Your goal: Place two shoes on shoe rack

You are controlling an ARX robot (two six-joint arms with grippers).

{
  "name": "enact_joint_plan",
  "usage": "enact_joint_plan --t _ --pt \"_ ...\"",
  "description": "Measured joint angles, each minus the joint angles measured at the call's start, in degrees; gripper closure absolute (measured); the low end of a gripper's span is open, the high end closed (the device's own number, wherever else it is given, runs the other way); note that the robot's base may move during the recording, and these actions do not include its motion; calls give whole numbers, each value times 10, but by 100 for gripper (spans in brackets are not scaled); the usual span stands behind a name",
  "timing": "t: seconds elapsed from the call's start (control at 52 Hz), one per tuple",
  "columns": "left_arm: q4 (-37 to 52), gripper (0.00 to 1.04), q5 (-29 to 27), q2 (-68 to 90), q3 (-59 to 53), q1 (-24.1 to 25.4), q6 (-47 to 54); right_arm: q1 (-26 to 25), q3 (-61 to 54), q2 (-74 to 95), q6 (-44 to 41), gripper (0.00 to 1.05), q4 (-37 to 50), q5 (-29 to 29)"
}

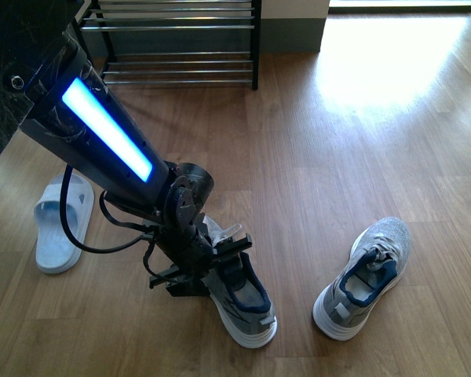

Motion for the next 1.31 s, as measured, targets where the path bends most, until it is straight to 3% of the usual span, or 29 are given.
enact_joint_plan --t 0.212,0.327,0.539,0.693,0.943,1.308 --pt "0 90 -21 4 1 2 -3 0 0 0 0 9 0 0" --pt "4 102 -32 4 0 2 -3 0 0 0 0 9 0 0" --pt "39 103 -90 -16 -34 -3 11 0 0 0 0 9 0 0" --pt "101 103 -180 -71 -106 6 54 0 0 0 0 9 0 0" --pt "267 103 -320 -329 -316 58 144 0 0 0 0 9 0 0" --pt "488 103 -474 -664 -608 36 265 0 0 0 0 9 0 0"
